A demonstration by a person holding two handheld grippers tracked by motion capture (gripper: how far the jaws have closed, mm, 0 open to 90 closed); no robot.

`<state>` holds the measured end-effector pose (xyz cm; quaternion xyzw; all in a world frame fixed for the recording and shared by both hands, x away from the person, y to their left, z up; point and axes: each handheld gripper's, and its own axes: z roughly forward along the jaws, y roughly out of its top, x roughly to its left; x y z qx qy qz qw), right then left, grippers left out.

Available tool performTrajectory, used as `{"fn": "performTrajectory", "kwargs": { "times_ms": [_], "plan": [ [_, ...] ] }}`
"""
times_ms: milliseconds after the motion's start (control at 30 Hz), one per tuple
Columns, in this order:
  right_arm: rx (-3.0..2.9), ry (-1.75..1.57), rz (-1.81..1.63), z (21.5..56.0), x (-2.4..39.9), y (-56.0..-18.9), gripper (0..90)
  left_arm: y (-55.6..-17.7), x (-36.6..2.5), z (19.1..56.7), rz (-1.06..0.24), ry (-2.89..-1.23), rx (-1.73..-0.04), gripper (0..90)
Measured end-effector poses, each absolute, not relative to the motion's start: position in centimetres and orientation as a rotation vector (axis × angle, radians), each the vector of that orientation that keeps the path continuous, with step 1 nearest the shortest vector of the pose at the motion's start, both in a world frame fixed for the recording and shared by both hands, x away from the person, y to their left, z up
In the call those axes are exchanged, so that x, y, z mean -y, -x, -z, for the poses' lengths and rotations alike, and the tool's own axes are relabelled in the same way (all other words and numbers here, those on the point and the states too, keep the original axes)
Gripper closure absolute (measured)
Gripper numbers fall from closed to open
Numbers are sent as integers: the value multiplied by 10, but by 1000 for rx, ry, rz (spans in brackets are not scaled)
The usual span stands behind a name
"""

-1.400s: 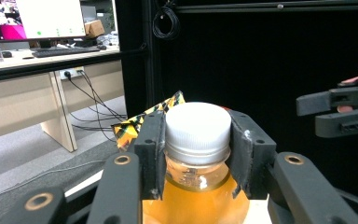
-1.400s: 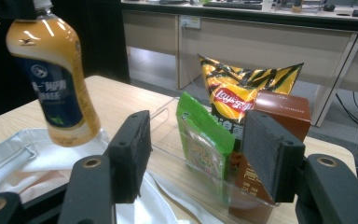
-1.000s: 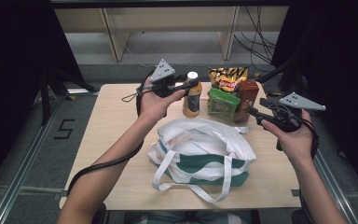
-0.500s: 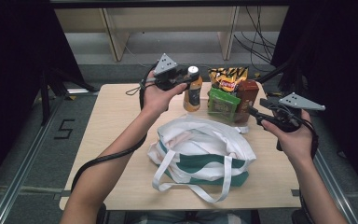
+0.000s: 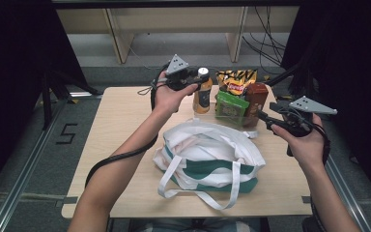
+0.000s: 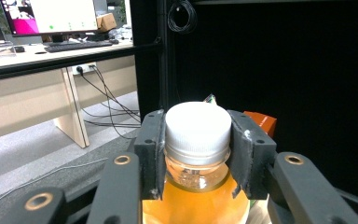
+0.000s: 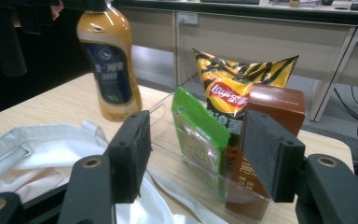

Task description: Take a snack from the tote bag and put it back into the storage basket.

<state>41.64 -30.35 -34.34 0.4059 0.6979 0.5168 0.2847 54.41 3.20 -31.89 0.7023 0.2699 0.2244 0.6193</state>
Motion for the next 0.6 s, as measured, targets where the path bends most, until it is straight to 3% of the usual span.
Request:
{"fn": "performTrajectory", "kwargs": {
  "times_ms": [600],
  "plan": [
    [-1870,-1092,-1397,344,304,-416,431,-565,-21,330,-512,-1644,-641,589]
  ]
}}
